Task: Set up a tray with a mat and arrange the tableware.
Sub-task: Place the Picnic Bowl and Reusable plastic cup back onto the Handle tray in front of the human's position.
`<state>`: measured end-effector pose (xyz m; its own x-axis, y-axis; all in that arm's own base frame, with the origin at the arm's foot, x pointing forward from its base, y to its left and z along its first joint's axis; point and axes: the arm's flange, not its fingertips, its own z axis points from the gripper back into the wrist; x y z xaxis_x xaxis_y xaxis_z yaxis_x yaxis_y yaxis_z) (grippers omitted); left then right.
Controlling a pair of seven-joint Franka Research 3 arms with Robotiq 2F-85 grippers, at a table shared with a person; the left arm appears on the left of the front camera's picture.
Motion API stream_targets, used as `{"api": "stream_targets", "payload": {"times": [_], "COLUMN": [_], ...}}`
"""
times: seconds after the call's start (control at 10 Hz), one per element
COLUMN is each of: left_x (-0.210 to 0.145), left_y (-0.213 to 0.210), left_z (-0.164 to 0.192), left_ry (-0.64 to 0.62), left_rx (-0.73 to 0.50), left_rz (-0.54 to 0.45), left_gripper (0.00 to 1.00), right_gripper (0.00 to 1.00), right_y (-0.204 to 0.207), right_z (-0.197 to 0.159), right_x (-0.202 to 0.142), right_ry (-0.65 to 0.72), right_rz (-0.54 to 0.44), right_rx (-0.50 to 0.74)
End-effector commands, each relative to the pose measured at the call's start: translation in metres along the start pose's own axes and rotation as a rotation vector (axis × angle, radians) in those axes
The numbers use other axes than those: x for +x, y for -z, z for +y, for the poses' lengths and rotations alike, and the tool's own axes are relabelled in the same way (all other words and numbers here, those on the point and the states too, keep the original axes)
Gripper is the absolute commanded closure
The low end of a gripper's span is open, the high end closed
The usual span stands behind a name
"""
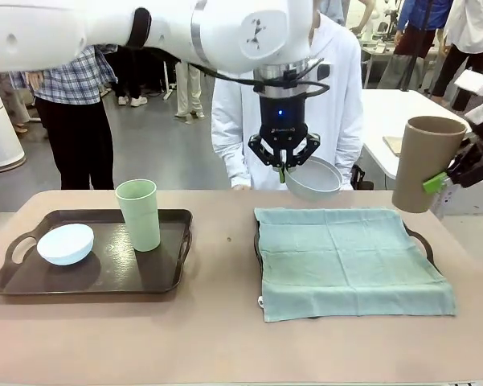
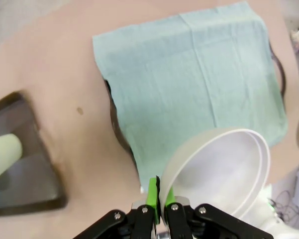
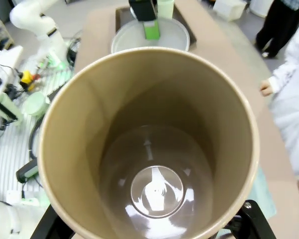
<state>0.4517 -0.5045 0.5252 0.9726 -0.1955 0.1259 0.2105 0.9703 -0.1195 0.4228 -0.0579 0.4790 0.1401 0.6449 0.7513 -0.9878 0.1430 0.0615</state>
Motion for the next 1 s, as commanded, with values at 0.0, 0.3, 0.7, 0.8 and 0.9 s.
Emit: {"api": "stream_targets", "payload": {"times": [0.0,0.3,0.7,0.8,0.9], "left_x": [0.017,0.036,0.043,0.043,0.042], "left_y": [0.059,0.117,0.133,0.133,0.141], "left_z": [0.021,0.037,0.036,0.036,0.033], "left_ry": [-0.021,-0.04,-0.062,-0.062,-0.06], "left_rx": [-0.09,-0.154,-0.128,-0.128,-0.142], "left_rz": [0.0,0.023,0.036,0.036,0.056], "left_gripper": [0.96,0.96,0.96,0.96,0.96], "right_gripper": [0.18,0.18,0.18,0.18,0.18], "right_y": [0.036,0.074,0.083,0.085,0.09], "right_z": [-0.035,-0.065,-0.059,-0.064,-0.068], "right_x": [-0.032,-0.061,-0.071,-0.071,-0.076], "right_ry": [-0.001,-0.02,0.002,0.005,0.001], "right_rz": [-0.051,-0.09,-0.07,-0.069,-0.041], "right_rx": [0.006,0.017,0.031,0.029,0.055]}}
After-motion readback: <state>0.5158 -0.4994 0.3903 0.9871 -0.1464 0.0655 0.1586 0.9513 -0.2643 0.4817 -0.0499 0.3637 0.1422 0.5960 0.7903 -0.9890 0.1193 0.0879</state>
